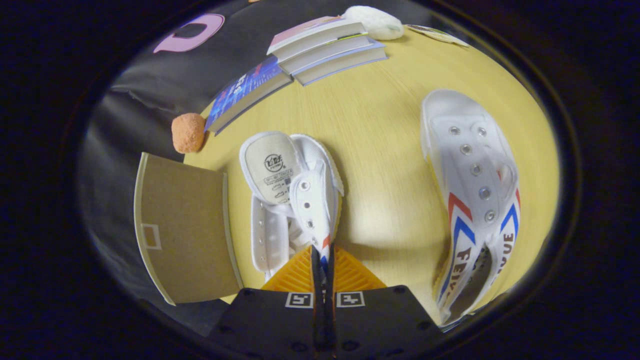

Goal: Open the storage box then place both shoes into the box .Put the left shoe in first, then the right shoe, with the right side of both shoes facing outward in a uniform manner.

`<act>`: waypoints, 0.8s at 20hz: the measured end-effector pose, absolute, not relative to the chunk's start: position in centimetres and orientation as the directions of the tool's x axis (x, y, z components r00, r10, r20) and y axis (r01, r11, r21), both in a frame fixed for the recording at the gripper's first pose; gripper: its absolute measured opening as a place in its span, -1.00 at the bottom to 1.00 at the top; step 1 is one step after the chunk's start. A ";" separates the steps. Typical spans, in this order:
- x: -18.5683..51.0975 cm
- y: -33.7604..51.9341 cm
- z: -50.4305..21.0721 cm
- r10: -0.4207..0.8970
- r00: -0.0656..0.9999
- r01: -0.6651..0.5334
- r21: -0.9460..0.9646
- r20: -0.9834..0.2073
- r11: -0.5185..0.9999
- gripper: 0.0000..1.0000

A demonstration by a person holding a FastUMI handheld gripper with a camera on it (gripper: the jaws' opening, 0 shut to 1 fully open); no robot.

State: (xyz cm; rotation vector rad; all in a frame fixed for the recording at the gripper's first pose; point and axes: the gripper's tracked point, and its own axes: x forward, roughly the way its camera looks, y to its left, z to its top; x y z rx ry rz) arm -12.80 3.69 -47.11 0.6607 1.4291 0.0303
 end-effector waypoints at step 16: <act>-3.7 9.4 -30.3 0.533 0.468 0.270 0.688 -0.705 0.673 -0.95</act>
